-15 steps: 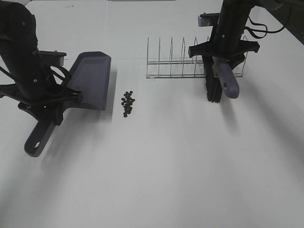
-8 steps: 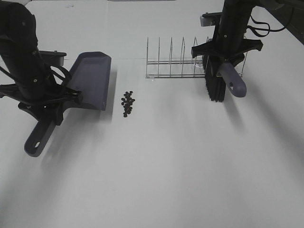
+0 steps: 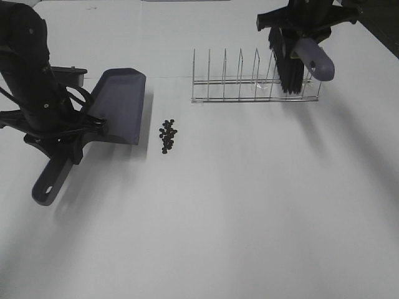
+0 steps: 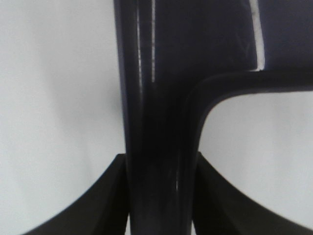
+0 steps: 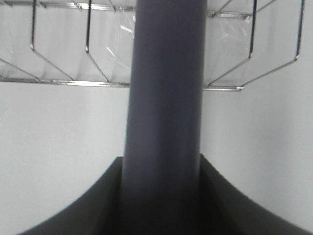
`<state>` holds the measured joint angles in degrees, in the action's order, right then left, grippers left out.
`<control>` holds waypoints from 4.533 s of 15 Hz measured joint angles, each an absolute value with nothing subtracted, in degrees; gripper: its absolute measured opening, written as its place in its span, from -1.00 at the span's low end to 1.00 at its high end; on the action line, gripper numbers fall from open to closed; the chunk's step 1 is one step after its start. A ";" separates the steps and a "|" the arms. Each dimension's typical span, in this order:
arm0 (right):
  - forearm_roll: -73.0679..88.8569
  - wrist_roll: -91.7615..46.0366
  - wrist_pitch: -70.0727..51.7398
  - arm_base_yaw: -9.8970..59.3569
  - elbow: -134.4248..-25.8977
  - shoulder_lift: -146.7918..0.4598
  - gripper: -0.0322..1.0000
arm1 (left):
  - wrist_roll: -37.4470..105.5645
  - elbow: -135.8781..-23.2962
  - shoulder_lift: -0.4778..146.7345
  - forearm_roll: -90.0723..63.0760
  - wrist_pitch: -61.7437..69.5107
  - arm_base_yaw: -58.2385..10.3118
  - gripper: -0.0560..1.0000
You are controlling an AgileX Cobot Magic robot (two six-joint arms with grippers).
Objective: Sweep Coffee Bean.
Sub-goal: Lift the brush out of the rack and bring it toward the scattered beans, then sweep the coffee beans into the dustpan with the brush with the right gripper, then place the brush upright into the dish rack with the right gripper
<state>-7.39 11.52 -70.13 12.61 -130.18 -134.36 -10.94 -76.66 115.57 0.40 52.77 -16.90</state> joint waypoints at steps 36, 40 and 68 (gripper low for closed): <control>-17.48 20.34 -70.65 31.46 -101.59 -123.07 -0.32 | -23.84 -64.11 116.54 5.90 45.44 -24.69 -0.24; -22.86 21.94 -70.42 34.32 -105.48 -130.23 -0.32 | -22.52 -64.80 117.06 4.70 45.26 -24.69 -0.24; -13.12 12.49 -70.82 37.18 -133.61 -128.40 -0.33 | -21.37 -65.20 117.74 2.41 44.40 -24.64 -0.24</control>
